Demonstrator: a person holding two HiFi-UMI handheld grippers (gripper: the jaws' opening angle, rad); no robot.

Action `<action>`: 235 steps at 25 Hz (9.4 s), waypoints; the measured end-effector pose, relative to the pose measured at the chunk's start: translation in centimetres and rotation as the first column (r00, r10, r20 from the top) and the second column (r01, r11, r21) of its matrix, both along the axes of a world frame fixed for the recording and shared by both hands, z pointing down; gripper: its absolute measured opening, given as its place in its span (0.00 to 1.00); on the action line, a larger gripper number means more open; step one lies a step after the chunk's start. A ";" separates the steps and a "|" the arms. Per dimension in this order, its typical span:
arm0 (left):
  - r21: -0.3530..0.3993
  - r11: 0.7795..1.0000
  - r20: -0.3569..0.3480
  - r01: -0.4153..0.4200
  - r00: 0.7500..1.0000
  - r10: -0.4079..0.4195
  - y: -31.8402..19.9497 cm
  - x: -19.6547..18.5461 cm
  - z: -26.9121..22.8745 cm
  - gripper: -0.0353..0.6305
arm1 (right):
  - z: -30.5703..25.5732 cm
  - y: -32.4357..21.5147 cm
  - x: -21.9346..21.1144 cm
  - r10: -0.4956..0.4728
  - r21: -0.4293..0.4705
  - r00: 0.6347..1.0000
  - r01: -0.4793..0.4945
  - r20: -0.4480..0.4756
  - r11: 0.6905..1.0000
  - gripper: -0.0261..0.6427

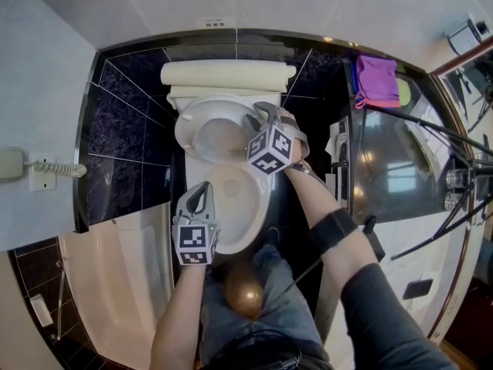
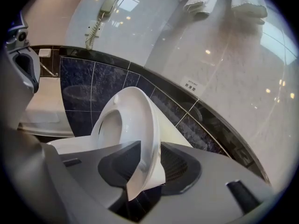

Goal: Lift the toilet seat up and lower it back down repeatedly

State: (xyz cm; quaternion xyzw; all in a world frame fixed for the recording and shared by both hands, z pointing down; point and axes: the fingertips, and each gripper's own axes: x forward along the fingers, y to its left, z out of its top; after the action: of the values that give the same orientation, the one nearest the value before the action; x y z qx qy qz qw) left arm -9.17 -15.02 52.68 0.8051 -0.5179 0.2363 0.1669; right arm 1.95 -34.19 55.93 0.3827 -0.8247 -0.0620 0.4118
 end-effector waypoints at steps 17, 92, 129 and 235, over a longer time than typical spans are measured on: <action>-0.084 0.996 0.012 0.036 0.999 -0.035 3.2 -1.8 4.4 0.05 | -0.8 3.5 -0.6 -0.026 0.034 0.999 0.027 -0.043 0.999 0.17; -0.473 0.873 0.021 -0.118 0.989 0.145 31.6 -6.1 38.3 0.05 | 25.6 44.4 0.4 0.116 -0.200 0.964 -0.166 -0.239 0.966 0.07; 0.115 0.989 -0.034 -0.093 0.995 0.097 19.8 -10.8 -15.9 0.05 | -17.8 38.0 1.1 0.439 -0.082 0.819 -0.441 0.370 0.894 0.07; -0.073 0.980 0.046 -0.186 0.981 0.189 17.4 -5.8 17.8 0.05 | 37.0 43.1 2.8 0.979 -0.962 -0.032 -0.194 0.202 0.192 0.23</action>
State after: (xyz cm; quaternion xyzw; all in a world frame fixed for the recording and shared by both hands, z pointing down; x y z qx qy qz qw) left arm -14.97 2.42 70.49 0.8375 -0.4355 0.2899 0.1575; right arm 4.72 8.96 92.89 0.5122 -0.5183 0.6848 -0.0029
